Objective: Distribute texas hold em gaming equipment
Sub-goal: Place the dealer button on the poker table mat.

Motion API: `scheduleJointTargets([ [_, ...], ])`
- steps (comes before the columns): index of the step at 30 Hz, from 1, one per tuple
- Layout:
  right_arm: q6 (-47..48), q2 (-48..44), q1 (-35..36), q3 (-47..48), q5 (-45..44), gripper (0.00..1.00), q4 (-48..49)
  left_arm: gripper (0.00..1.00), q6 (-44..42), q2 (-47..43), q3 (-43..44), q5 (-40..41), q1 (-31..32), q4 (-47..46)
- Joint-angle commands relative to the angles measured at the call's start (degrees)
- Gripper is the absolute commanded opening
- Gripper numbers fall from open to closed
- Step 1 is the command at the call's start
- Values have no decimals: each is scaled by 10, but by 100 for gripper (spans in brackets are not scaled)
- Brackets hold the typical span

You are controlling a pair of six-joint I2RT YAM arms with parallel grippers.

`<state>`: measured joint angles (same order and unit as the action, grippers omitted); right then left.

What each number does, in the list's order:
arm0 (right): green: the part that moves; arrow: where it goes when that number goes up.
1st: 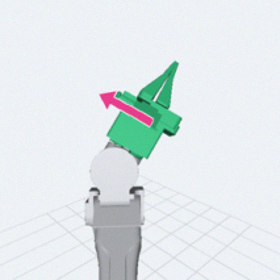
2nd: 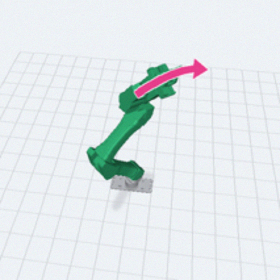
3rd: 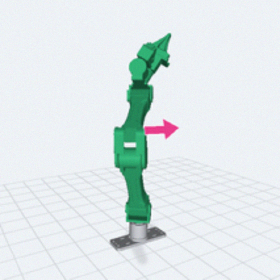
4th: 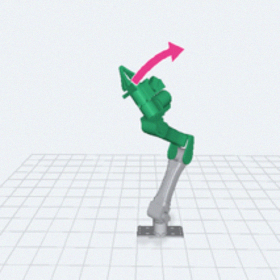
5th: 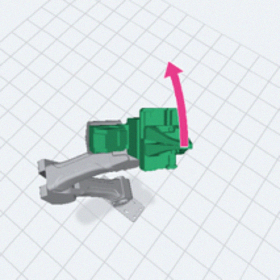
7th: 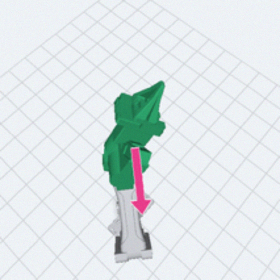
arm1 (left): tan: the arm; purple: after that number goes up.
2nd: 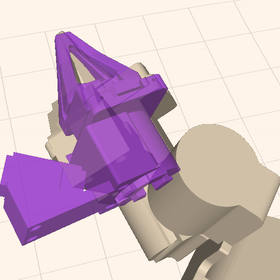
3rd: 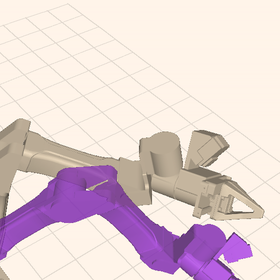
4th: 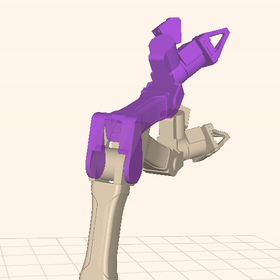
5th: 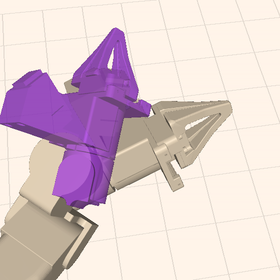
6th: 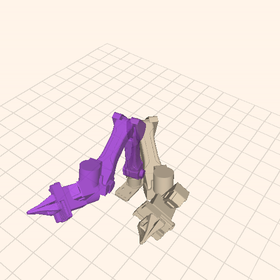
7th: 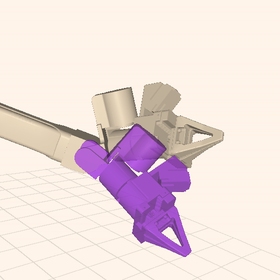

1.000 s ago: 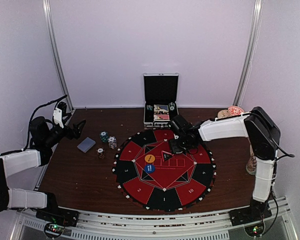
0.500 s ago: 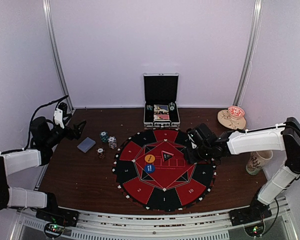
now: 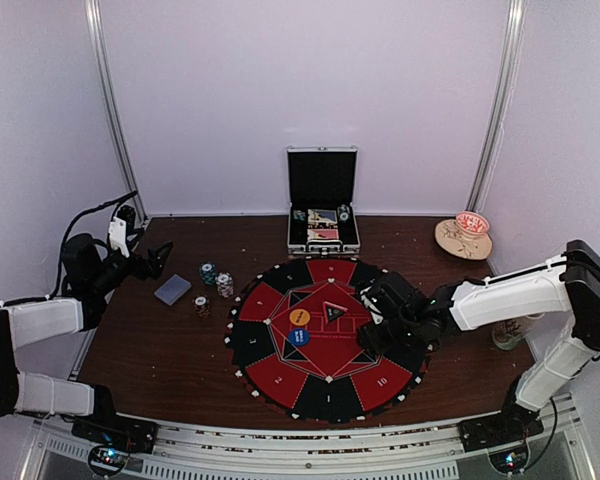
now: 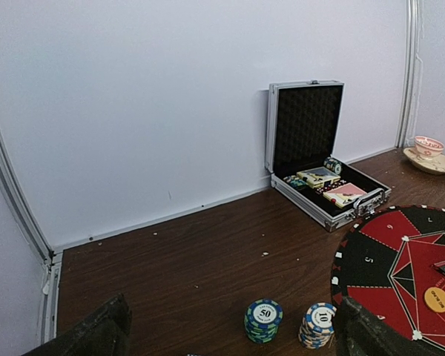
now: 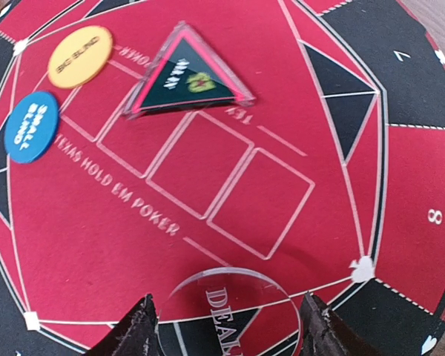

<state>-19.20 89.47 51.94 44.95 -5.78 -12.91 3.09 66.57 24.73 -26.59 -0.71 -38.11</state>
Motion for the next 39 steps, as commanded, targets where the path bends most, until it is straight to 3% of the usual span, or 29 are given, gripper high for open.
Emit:
scheduleJointTargets([
  [1,14,-1,15,-5,-9,57,6,98,-1,11,-2,-2,-3,-39],
  [24,3,10,39,-31,-16,61,-3,98,-1,9,-2,1,-3,-39],
  [29,6,17,41,-28,-16,74,-7,98,-1,9,-2,1,-3,-39],
  [33,7,8,43,-21,-22,91,-12,98,-1,8,-3,2,-3,-39],
  [39,4,-24,50,30,-39,95,-42,98,-1,7,-2,4,-3,-38],
])
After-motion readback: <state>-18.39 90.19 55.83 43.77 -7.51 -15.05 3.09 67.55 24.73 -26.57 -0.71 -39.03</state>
